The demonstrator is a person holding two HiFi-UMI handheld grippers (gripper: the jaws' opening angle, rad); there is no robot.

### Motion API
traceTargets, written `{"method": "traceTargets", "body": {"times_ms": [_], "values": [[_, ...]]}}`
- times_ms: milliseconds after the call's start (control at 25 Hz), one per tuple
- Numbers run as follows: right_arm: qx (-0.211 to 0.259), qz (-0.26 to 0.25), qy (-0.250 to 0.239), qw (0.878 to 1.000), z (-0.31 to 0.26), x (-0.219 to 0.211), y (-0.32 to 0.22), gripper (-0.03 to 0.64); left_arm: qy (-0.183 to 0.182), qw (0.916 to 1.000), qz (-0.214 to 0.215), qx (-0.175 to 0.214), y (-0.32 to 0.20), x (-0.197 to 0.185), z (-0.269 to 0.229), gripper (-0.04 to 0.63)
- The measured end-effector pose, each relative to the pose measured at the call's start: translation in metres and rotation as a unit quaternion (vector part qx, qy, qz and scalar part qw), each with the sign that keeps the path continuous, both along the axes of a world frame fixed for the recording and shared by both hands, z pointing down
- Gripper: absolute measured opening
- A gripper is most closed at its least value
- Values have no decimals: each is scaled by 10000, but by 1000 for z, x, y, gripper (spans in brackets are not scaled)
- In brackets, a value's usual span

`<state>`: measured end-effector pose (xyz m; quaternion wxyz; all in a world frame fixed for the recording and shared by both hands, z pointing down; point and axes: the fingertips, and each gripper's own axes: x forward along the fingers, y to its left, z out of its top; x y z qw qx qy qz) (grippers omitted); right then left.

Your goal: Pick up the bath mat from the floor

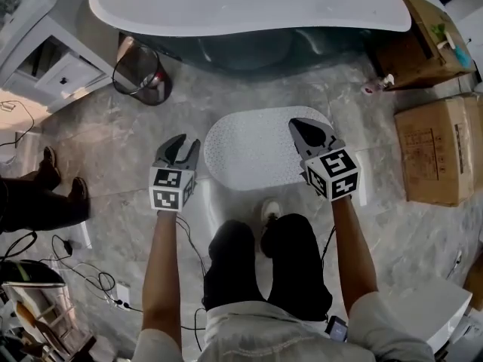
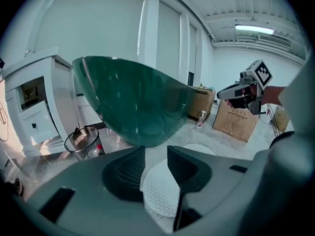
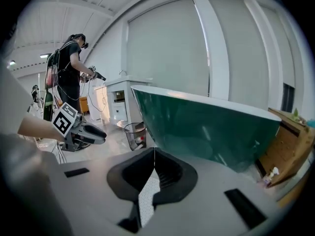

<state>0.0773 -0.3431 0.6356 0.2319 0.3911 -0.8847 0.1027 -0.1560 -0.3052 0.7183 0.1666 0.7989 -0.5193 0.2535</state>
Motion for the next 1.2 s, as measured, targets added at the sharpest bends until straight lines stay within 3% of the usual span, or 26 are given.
{"method": "traceTargets", "body": {"times_ms": [280, 600, 880, 1200], "values": [[-17, 7, -169, 9999, 101, -5, -7, 15, 119, 9997, -44, -222, -6, -5, 120, 169], [-66, 25, -95, 9999, 179, 1, 6, 15, 195, 9988, 33, -453, 0, -1, 221, 212], [-268, -10, -120, 9996, 237, -8, 16, 15, 353, 9943, 37, -1008, 2, -3, 307, 274], [-578, -155, -204, 9980, 304, -31, 10, 15, 397, 9873, -192, -1526, -10, -12, 389, 300]]}}
